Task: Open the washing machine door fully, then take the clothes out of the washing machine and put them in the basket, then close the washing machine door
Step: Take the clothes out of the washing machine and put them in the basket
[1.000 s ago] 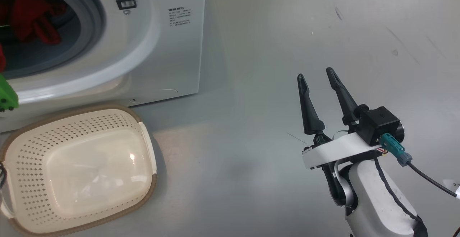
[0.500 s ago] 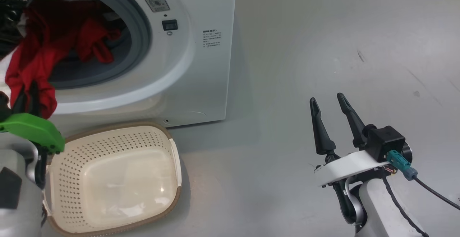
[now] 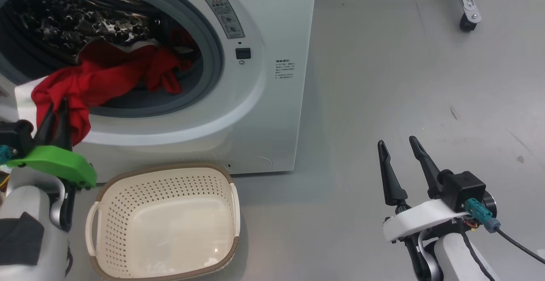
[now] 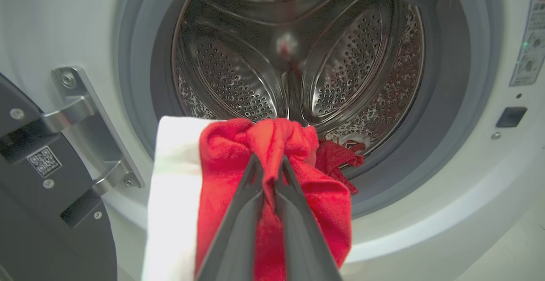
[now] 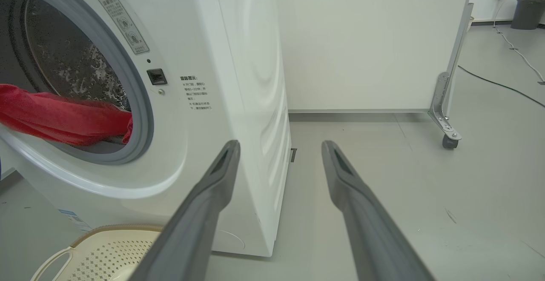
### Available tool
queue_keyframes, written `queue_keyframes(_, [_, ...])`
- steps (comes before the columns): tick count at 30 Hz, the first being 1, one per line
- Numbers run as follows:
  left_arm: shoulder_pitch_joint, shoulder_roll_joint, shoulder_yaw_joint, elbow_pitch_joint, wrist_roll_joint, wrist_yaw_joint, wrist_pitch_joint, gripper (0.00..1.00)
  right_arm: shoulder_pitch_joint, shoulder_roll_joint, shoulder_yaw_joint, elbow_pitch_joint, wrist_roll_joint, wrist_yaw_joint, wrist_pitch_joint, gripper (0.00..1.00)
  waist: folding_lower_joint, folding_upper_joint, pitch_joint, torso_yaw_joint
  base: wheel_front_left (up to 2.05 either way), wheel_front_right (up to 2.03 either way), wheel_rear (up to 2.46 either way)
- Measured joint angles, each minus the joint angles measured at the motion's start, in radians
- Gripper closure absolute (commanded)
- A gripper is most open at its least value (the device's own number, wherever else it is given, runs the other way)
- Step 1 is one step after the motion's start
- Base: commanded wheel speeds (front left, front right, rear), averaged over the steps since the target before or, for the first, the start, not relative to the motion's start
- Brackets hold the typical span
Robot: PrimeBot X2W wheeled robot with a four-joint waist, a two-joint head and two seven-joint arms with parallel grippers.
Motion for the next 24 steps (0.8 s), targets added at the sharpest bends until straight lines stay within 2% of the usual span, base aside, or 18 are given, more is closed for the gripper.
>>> queue_keyframes(6, [0.013, -0.005, 0.047, -0.202, 0.007, -0.003, -0.002, 1.0, 0.009, 0.002, -0.001, -0.002, -0.005, 0.012, 0.0, 0.0, 0.0, 0.0, -0.029, 0.031, 0.0, 0.0, 0.0])
queue_keyframes(12, [0.067, -0.031, 0.073, -0.346, 0.017, -0.003, -0.003, 1.0, 0.01, 0.003, -0.004, -0.008, -0.012, 0.017, 0.0, 0.0, 0.0, 0.0, -0.038, 0.04, 0.0, 0.0, 0.0])
queue_keyframes(20, [0.104, -0.05, 0.097, -0.496, 0.042, -0.003, -0.003, 1.0, 0.013, 0.006, -0.012, -0.011, -0.018, 0.026, 0.0, 0.0, 0.0, 0.0, -0.029, 0.039, 0.0, 0.0, 0.0])
queue_keyframes(24, [0.169, -0.052, 0.084, -0.488, 0.047, -0.003, -0.008, 1.0, 0.018, 0.008, -0.009, -0.014, -0.021, 0.028, 0.0, 0.0, 0.0, 0.0, -0.021, 0.035, 0.0, 0.0, 0.0])
